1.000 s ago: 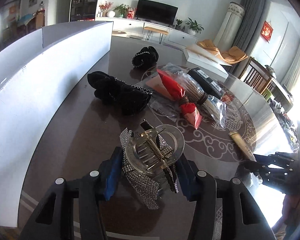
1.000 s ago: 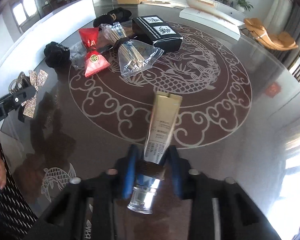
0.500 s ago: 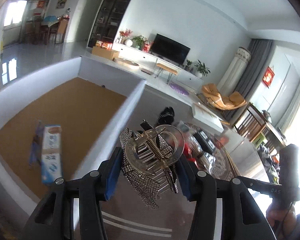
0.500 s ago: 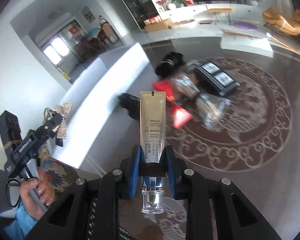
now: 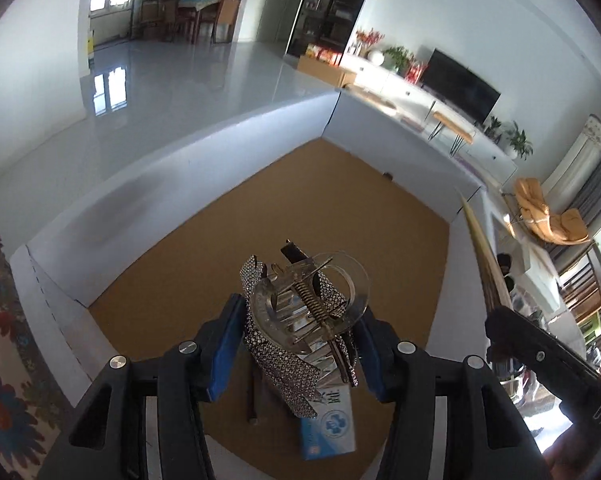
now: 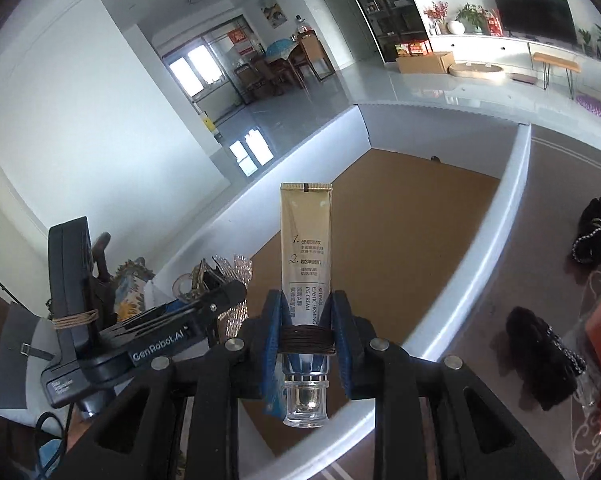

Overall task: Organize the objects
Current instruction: 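Carry the clip with the left gripper to the bin while the right drops the tube inside, then bring both open grippers back over the table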

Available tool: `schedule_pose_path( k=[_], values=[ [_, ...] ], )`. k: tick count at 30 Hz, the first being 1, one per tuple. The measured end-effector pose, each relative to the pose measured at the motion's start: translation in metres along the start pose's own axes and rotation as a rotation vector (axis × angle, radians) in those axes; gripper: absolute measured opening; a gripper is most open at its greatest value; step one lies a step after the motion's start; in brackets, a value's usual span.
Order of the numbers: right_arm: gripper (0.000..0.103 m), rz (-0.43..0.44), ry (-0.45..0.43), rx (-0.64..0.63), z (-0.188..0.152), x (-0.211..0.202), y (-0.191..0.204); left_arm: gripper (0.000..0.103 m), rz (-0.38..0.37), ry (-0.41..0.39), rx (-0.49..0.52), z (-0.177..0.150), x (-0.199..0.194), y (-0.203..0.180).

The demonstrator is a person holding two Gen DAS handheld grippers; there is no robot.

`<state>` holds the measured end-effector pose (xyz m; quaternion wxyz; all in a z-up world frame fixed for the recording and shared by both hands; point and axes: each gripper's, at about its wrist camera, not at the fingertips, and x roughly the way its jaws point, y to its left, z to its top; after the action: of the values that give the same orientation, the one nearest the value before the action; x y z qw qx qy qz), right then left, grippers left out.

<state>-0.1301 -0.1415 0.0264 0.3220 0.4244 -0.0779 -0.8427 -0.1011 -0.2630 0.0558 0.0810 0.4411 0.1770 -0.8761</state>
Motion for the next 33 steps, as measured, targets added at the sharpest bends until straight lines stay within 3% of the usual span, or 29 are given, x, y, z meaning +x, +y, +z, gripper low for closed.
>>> schedule_pose_path(
  k=[1, 3, 4, 5, 9, 11, 14, 17, 22, 27, 29, 33],
  values=[
    [0.030, -0.021, 0.021, 0.001, 0.000, 0.010, 0.001, 0.071, 0.013, 0.048, 0.002, 0.000, 0.011, -0.001],
    [0.052, -0.052, 0.037, 0.021, -0.002, 0.020, -0.002, 0.075, 0.031, 0.126, 0.001, -0.001, 0.023, -0.004],
    [0.067, -0.057, 0.025, 0.033, -0.005, 0.017, -0.005, 0.077, 0.037, 0.130, 0.010, -0.002, 0.023, -0.007],
    [0.076, -0.064, 0.000, 0.040, -0.008, 0.009, -0.009, 0.078, 0.050, 0.123, 0.021, -0.002, 0.022, -0.009],
    [0.083, -0.095, -0.104, 0.001, -0.026, -0.039, -0.021, 0.085, 0.084, 0.076, 0.057, -0.011, 0.013, -0.016],
    [0.092, -0.143, -0.144, -0.035, -0.042, -0.067, -0.031, 0.085, 0.094, 0.061, 0.070, -0.020, 0.007, -0.022],
    [0.097, -0.250, -0.191, -0.073, -0.080, -0.109, -0.060, 0.085, 0.090, 0.025, 0.092, -0.036, -0.004, -0.035],
    [0.097, -0.402, -0.175, -0.085, -0.124, -0.141, -0.104, 0.085, 0.075, -0.022, 0.113, -0.050, -0.017, -0.051],
    [0.097, -0.678, -0.090, -0.043, -0.197, -0.190, -0.187, 0.085, -0.055, -0.096, 0.166, -0.080, -0.050, -0.099],
    [0.097, -0.792, -0.056, 0.090, -0.241, -0.238, -0.240, 0.086, -0.249, -0.111, 0.311, -0.116, -0.075, -0.178],
    [0.097, -0.814, -0.032, 0.134, -0.248, -0.243, -0.258, 0.093, -0.321, -0.083, 0.358, -0.135, -0.074, -0.208],
    [0.097, -0.799, -0.011, 0.199, -0.259, -0.240, -0.269, 0.097, -0.350, -0.011, 0.472, -0.176, -0.051, -0.261]
  ],
)
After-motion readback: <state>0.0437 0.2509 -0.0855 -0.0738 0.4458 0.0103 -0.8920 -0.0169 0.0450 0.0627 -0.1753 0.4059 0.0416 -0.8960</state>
